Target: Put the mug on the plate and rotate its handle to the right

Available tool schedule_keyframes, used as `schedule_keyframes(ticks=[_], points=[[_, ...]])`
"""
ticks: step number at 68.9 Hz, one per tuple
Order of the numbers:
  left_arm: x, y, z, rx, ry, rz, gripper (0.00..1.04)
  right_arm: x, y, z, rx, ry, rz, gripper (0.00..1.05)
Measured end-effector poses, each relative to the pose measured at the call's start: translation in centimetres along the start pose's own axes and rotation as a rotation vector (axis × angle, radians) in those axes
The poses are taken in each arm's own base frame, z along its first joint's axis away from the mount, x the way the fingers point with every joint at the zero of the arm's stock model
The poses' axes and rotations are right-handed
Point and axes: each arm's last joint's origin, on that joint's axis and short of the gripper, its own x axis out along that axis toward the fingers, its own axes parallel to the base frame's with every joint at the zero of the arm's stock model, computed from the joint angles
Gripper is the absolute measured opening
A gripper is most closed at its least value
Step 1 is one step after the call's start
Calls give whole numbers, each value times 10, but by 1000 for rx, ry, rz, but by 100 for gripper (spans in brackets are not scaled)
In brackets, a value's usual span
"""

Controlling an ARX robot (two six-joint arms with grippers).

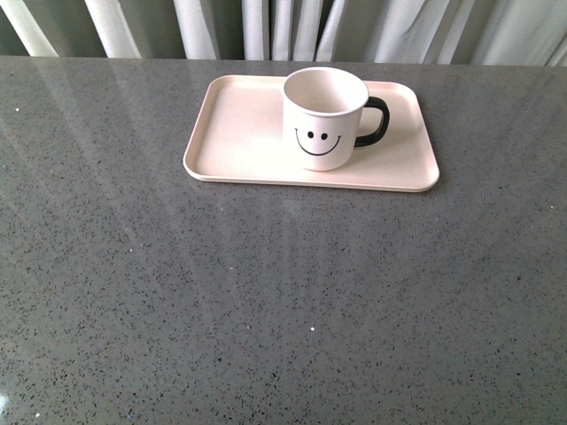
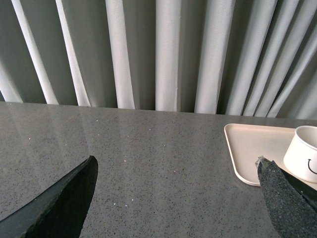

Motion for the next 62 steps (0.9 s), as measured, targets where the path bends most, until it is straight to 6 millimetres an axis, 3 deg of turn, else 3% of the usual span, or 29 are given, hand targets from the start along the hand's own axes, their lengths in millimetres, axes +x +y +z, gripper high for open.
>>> schedule_keyframes(ticks=[49,62], points=[[0,0,0,0,0,0,95,-19,0,-3,0,6,0,2],[0,0,0,0,0,0,95,-19,0,-3,0,5,0,33]])
